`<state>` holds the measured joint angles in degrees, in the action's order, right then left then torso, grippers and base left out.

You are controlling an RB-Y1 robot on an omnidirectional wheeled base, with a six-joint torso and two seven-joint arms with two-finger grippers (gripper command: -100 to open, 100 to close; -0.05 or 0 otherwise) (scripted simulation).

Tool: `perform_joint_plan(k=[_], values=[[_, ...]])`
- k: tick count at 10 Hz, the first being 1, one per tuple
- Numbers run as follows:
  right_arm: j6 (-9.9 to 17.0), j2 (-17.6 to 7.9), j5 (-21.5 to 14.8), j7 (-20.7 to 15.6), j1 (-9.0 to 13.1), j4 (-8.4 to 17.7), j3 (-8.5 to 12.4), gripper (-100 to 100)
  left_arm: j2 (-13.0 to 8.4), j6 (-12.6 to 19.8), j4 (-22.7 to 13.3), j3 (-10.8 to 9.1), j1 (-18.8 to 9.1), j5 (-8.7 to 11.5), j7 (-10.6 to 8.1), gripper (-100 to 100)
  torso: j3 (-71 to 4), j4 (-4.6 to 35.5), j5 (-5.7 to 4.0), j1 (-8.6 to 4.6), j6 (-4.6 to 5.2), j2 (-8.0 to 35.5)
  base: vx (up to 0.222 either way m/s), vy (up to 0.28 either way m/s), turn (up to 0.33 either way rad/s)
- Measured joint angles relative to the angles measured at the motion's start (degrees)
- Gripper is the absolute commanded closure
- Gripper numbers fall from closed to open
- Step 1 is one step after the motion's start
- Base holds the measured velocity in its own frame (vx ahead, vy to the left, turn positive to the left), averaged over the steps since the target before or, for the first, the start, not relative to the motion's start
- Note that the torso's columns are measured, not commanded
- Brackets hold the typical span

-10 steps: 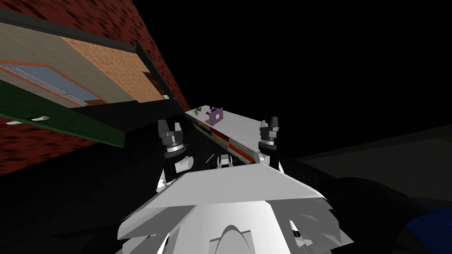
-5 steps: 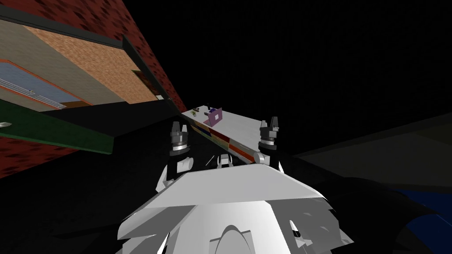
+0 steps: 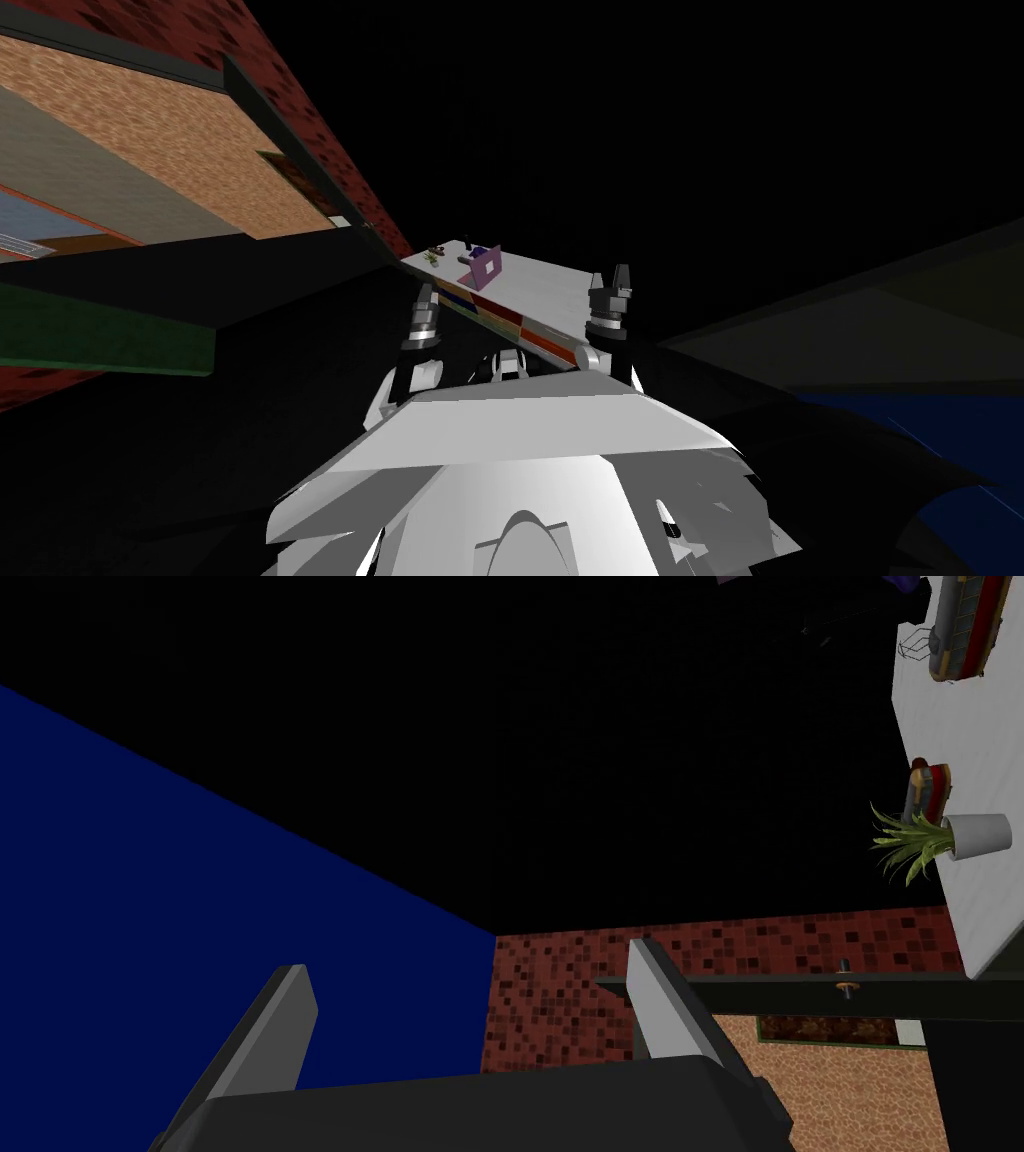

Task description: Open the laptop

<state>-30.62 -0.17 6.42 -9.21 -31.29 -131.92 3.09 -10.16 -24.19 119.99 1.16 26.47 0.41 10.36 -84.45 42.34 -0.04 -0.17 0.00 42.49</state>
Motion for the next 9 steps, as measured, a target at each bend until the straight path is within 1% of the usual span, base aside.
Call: perform_joint_plan(k=[3,6,8,9], values=[[0.0,0.0,0.0,0.0,0.0,0.0,0.0,0,-0.8,2.8,-1.9,1.21,0.0,-1.4,0.49,-100,-0.1,0.0,0.04,0.17,-0.01,-0.2,-0.014,0.036,-0.079],[0.0,0.0,0.0,0.0,0.0,0.0,0.0,0,-1.2,3.9,-2.7,1.55,-0.2,-1.9,0.53,-100,-0.1,-0.1,0.05,0.2,0.01,-0.2,0.012,0.024,-0.036],[0.0,0.0,0.0,0.0,0.0,0.0,0.0,0,-1.3,4.5,-2.9,1.68,-0.3,-2.1,0.54,-100,-0.3,-0.1,0.06,0.23,-0.01,-0.5,0.15,0.066,-0.138],[0.0,0.0,0.0,0.0,0.0,0.0,0.0,0,-1.7,5.7,-3.9,1.92,-1.3,-2.5,0.56,-100,-0.3,-0.1,0.08,0.29,0.02,-0.5,0.123,0.121,-0.208]])
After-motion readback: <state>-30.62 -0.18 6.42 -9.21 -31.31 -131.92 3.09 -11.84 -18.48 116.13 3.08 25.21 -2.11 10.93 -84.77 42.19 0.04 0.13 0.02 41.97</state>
